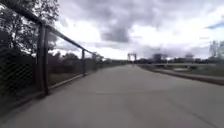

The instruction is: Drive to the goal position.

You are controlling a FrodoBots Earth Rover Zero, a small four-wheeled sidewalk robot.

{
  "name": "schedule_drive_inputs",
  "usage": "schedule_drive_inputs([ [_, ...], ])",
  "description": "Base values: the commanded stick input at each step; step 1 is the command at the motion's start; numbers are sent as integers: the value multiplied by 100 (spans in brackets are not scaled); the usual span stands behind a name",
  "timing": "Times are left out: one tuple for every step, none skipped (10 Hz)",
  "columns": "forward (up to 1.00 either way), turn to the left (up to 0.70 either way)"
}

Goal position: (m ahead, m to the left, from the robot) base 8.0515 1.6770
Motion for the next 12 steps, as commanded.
schedule_drive_inputs([
  [100, -14],
  [100, -13],
  [100, -13],
  [100, -13],
  [100, -12],
  [100, -10],
  [100, -7],
  [100, -5],
  [100, -3],
  [100, -1],
  [100, 0],
  [100, 0],
])
